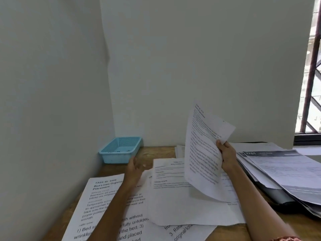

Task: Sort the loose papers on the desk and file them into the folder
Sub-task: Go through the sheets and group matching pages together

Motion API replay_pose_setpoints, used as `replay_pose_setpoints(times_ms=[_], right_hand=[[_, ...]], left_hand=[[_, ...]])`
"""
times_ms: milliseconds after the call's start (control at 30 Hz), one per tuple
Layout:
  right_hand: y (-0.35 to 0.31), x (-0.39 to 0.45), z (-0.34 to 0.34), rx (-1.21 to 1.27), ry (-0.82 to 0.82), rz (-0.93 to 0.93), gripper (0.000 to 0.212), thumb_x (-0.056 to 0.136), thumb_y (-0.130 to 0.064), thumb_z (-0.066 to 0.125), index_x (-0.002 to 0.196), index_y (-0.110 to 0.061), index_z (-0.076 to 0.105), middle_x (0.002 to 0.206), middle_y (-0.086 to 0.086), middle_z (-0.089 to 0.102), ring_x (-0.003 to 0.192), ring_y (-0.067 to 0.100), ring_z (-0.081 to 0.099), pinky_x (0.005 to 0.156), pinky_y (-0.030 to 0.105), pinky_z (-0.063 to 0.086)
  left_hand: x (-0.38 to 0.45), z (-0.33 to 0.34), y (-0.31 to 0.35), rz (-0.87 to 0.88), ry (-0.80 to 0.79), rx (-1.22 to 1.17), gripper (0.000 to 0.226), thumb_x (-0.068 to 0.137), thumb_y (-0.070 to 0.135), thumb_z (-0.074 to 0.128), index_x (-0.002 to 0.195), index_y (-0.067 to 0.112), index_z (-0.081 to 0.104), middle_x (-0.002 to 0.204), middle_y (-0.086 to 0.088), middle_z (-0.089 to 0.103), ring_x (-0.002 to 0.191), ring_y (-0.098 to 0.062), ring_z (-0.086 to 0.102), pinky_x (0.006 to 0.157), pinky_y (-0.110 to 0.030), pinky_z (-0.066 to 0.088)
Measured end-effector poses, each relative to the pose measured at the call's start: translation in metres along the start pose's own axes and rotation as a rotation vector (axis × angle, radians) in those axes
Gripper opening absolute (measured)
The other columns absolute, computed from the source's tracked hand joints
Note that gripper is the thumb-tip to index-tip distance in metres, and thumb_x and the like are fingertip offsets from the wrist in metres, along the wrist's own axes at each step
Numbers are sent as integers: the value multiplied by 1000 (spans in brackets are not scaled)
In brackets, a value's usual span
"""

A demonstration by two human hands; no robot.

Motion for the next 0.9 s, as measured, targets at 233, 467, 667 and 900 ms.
replay_pose_setpoints(times_ms=[233, 467, 667, 900], right_hand=[[2, -3, 13, -151, -120, 66, 25, 95, -13, 55, 118, -8, 60, 92, 5, 71, 73, 18, 68, 55, 28, 58], [26, -27, 37, -526, -406, 238, 29, 92, -13, 58, 119, -3, 61, 104, 10, 70, 87, 24, 69, 61, 28, 58], [41, -51, 45, -1028, -746, 354, 24, 88, -13, 65, 111, -5, 68, 108, 13, 70, 98, 26, 68, 82, 34, 56], [49, -60, 46, -1209, -765, 277, 28, 88, -14, 67, 111, 0, 67, 112, 18, 68, 106, 34, 64, 96, 42, 51]], left_hand=[[-11, -95, 21, 23, 473, 203, 19, 90, 7, 55, 106, 12, 65, 114, -10, 64, 104, -26, 58, 77, -27, 41], [-29, -139, -10, -331, 120, 840, 55, 87, 33, 61, 131, 4, 44, 133, -14, 51, 120, -30, 50, 95, -34, 42], [-37, -149, -9, -451, 84, 856, 73, 81, 39, 67, 137, 3, 37, 134, -13, 49, 121, -28, 50, 101, -36, 42], [-52, -147, -6, -386, 206, 721, 48, 89, 32, 61, 121, -2, 51, 123, -18, 59, 109, -31, 58, 86, -33, 47]])
Point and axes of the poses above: each hand's wrist, its own x-axis towards the middle knuckle, its own z-axis out of the palm, y = z × x, the point moved 3 cm from there along x, towards the middle knuckle
